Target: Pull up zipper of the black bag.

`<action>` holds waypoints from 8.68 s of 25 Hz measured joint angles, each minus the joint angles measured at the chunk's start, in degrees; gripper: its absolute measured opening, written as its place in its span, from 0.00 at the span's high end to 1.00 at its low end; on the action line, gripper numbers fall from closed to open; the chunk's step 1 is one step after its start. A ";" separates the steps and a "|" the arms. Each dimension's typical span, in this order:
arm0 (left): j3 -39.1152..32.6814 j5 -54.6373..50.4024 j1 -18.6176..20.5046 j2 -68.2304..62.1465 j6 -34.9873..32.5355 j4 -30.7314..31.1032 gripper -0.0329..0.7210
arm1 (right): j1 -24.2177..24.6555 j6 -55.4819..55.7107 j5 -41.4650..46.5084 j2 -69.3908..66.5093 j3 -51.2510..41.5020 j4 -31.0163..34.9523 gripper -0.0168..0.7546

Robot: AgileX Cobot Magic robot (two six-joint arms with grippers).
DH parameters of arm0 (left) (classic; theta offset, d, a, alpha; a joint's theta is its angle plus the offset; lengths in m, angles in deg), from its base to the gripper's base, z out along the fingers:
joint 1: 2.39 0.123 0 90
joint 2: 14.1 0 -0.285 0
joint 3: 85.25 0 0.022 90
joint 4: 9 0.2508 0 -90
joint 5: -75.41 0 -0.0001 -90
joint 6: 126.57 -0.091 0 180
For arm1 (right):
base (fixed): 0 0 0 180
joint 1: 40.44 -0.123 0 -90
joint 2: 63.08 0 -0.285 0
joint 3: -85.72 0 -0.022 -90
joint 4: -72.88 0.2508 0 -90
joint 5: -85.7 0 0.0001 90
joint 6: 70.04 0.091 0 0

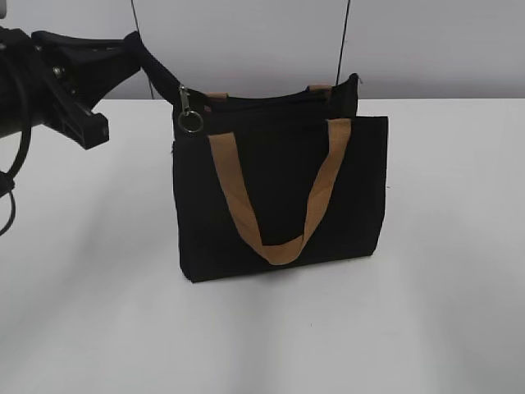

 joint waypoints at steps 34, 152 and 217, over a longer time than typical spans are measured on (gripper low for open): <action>0.00 3.29 -0.25 -0.56 0.29 -1.80 0.94 | -23.59 -46.29 -12.30 -72.98 41.16 31.30 0.53; 0.00 -29.70 -0.83 -2.20 0.46 -15.53 0.50 | -1.93 -22.29 -1.72 -71.67 41.70 24.31 0.49; -1.23 -102.68 -2.77 70.06 -4.78 -34.62 0.39 | -6.80 34.29 21.98 26.75 1.35 -26.37 0.43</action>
